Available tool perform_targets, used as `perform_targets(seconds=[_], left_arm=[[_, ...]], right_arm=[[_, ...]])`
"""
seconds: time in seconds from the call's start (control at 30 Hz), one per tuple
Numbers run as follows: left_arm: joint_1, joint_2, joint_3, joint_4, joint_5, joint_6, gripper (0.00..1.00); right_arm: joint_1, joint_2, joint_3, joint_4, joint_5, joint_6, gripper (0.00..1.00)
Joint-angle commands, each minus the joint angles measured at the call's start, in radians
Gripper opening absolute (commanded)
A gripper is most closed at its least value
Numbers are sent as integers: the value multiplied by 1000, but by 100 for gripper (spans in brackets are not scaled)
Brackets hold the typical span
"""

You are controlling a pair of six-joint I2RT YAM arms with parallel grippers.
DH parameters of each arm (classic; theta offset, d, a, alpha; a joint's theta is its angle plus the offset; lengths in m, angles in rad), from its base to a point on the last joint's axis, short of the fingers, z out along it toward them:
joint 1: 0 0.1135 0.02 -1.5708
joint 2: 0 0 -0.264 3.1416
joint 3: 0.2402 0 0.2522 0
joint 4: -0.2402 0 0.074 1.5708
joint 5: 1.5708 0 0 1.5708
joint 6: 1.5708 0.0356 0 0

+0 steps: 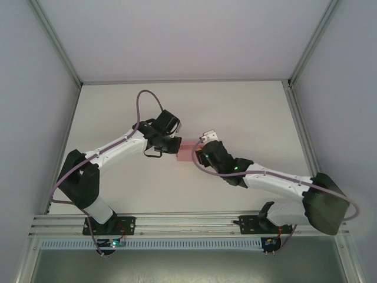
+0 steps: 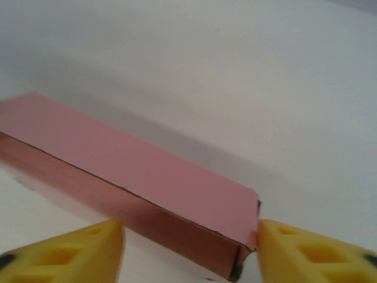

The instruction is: Assemble paper box

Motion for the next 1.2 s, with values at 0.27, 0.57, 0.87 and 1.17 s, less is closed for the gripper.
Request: perform_targets(seconds=[0.27, 0.57, 0.87, 1.17], left_arm=[[-28, 78, -52, -36, -59, 18, 0], [-33, 65, -54, -26, -51, 38, 0], [-33, 48, -34, 6, 42, 33, 6], [-32, -63, -25, -30, 87, -10, 45]], right_arm=[[-252, -60, 5, 78, -304, 273, 98], [-362, 117, -68, 196, -451, 355, 74], [-372, 217, -325, 550, -483, 497, 32], [-370, 247, -333, 498, -457, 520, 19]])
